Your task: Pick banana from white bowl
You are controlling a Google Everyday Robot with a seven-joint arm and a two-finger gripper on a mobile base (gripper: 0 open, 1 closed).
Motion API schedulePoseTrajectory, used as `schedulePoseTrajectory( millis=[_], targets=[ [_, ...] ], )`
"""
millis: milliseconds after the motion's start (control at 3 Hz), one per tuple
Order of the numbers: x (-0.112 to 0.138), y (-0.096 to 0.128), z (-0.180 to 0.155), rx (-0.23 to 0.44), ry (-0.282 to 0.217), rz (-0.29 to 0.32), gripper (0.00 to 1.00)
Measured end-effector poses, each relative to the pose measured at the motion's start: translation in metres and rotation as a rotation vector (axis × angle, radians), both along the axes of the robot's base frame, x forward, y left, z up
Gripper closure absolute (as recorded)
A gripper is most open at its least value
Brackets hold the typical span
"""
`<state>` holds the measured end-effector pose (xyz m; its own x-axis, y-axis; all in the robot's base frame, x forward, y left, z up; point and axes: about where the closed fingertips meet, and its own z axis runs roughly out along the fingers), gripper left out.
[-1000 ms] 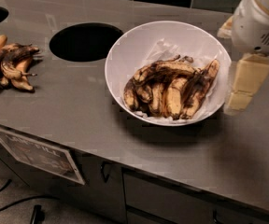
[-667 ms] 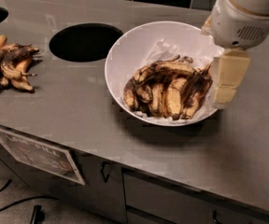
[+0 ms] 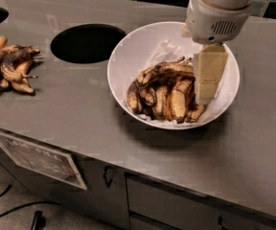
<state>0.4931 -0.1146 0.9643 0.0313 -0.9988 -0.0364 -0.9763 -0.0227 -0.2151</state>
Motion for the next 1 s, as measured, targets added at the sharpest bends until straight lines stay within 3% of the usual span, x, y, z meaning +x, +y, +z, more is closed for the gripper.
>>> schedulePoseTrajectory(
  millis=[333,1000],
  targets=[
    [0.0054,0.0030,-0.0042,0.000,0.009,0.006,0.22],
    [0.0154,0.0071,-0.0119,0.005,0.034,0.015,0.27]
  ],
)
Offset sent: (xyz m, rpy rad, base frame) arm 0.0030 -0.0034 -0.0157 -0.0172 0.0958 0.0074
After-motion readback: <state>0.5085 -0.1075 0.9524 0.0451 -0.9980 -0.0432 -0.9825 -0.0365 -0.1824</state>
